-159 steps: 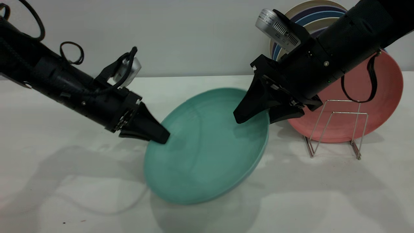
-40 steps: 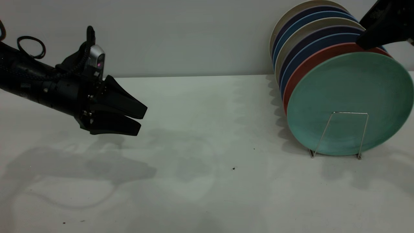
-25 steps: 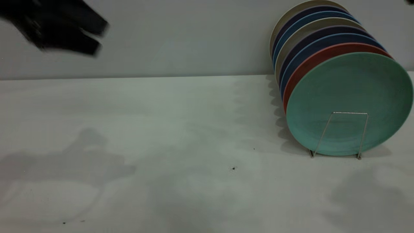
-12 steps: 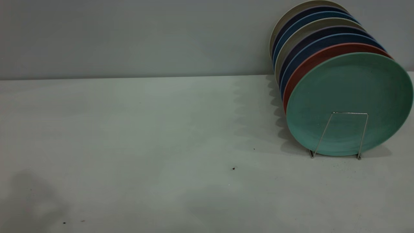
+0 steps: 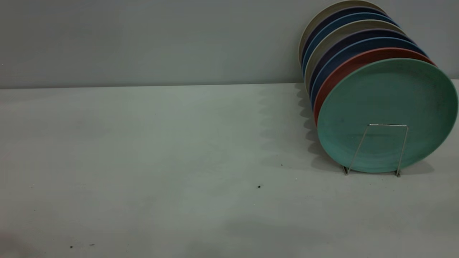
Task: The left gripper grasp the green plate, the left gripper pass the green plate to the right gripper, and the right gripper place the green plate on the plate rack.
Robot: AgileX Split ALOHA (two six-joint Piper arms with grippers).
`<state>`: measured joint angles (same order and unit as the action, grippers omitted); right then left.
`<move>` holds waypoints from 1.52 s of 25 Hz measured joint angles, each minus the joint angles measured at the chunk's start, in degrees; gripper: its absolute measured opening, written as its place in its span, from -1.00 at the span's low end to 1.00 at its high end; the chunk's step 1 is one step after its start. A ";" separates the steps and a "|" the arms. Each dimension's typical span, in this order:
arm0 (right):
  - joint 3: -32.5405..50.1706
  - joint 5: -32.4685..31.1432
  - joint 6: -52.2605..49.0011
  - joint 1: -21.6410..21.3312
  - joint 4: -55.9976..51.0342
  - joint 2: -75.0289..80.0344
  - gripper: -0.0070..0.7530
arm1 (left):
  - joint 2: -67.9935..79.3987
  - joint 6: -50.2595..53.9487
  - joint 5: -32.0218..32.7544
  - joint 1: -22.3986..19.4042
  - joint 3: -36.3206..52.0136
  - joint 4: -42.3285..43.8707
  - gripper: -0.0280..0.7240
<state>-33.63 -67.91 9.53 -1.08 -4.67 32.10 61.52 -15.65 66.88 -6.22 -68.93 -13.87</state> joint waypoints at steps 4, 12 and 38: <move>6.15 2.72 -1.16 0.00 0.82 -4.05 0.11 | -3.88 0.12 0.00 0.00 9.10 0.13 0.62; 6.52 3.83 -1.91 0.83 1.15 -5.46 0.11 | -16.20 0.23 -0.30 0.00 26.22 2.18 0.62; 6.59 3.36 -6.19 7.37 4.33 -25.91 0.11 | -50.67 7.71 -2.97 0.00 41.04 11.54 0.62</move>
<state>-27.04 -64.56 3.34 6.29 -0.33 6.19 10.86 -7.93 63.91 -6.22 -27.89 -2.32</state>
